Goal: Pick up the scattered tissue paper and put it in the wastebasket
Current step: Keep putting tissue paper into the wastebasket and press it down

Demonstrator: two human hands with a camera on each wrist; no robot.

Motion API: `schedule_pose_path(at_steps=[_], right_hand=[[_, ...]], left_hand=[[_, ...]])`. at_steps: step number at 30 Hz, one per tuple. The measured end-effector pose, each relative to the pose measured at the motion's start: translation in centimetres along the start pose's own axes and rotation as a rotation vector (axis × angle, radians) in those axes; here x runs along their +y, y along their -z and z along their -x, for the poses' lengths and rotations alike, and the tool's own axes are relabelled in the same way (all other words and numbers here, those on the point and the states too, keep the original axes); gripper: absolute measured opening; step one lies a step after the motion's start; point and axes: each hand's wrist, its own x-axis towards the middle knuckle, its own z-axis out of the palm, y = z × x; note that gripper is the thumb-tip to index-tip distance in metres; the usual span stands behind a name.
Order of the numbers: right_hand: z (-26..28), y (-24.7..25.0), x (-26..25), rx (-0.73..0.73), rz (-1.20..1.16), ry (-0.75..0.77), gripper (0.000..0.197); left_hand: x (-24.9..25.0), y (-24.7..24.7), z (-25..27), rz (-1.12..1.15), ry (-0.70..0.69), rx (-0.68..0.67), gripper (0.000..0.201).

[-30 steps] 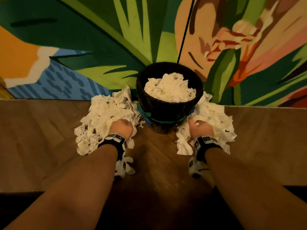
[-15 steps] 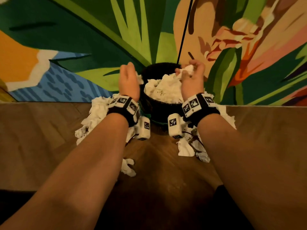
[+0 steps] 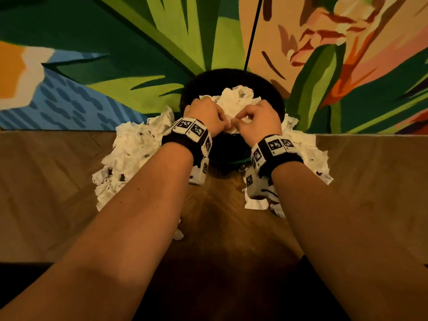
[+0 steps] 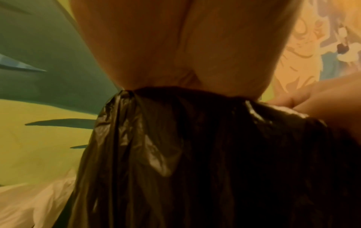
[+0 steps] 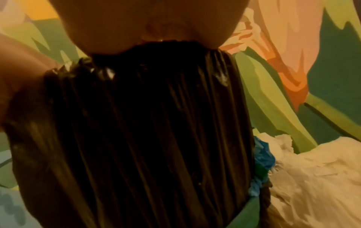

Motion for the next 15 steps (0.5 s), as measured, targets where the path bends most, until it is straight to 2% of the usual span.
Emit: schedule_pose_path(at_steps=[3, 5, 8, 10, 12, 15], right_hand=[[0.0, 0.1, -0.4, -0.046, 0.167, 0.050, 0.045], [0.4, 0.0, -0.7, -0.065, 0.317, 0.113, 0.038], [0.7, 0.0, -0.8, -0.133, 0.491, 0.173, 0.020], [0.7, 0.1, -0.9, -0.171, 0.514, 0.152, 0.021], [0.5, 0.1, -1.1, -0.188, 0.490, 0.120, 0.025], [0.8, 0.2, -1.4, -0.158, 0.374, 0.042, 0.034]], left_hand=[[0.3, -0.1, -0.1, -0.168, -0.031, -0.083, 0.044], [0.5, -0.2, -0.1, -0.265, -0.050, -0.128, 0.048], [0.8, -0.4, 0.1, -0.351, -0.096, -0.159, 0.039], [0.8, -0.6, 0.1, -0.360, -0.092, -0.134, 0.040], [0.5, -0.7, 0.3, -0.306, -0.092, -0.051, 0.048], [-0.5, -0.6, 1.0, -0.082, -0.134, 0.078, 0.055]])
